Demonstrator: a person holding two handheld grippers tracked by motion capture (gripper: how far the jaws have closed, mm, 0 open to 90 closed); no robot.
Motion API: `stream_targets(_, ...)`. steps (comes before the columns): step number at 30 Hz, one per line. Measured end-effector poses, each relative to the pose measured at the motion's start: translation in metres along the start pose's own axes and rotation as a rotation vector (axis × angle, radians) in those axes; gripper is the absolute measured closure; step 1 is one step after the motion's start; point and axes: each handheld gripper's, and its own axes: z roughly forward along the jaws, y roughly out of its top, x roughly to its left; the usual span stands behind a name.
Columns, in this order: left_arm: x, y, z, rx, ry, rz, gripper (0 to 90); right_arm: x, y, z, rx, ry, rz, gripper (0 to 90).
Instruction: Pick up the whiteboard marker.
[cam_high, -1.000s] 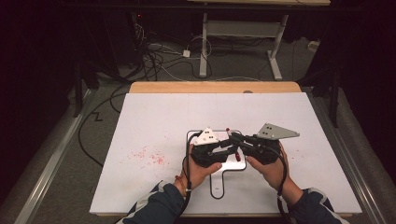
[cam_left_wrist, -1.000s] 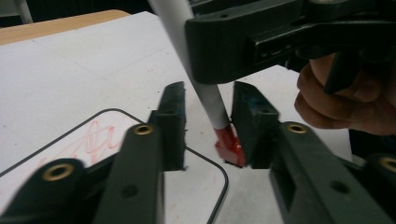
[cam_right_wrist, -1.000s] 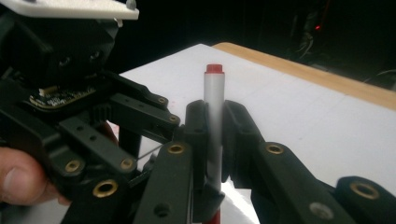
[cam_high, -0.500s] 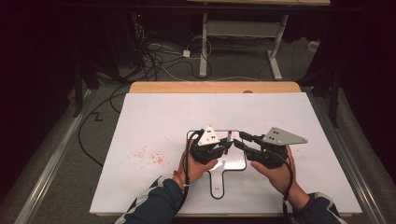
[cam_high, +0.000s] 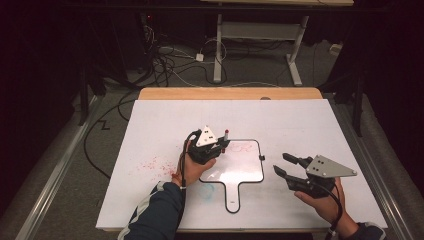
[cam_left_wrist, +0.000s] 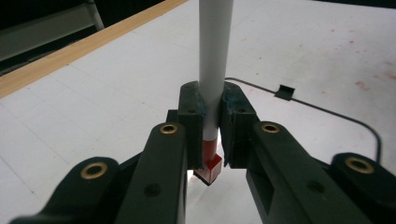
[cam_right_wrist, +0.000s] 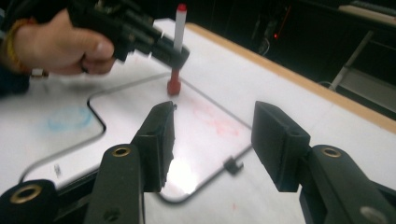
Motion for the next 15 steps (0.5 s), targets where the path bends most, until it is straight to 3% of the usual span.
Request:
stream_targets(2, 0.003, -0.002, 0.004, 0.001, -0.007, 0.003, 78.6, 0.0, -0.003, -0.003, 0.007, -0.003, -0.024, 50.4)
stream_targets(4, 0.005, -0.006, 0.011, 0.035, -0.008, 0.022, 78.6, -0.001, -0.003, -0.005, 0.009, -0.01, -0.036, 50.0)
stream_targets(9, 0.01, -0.009, 0.01, 0.03, -0.015, 0.033, 78.8, 0.0, -0.005, -0.003, 0.018, -0.007, -0.044, 48.5)
stream_targets(12, 0.013, -0.01, 0.008, 0.062, 0.011, 0.055, 79.0, 0.002, -0.007, 0.0, 0.047, -0.018, -0.06, 47.7)
stream_targets(15, 0.02, -0.013, 0.004, 0.058, 0.005, 0.041, 79.0, 0.002, -0.007, 0.0, 0.052, -0.021, -0.056, 47.2)
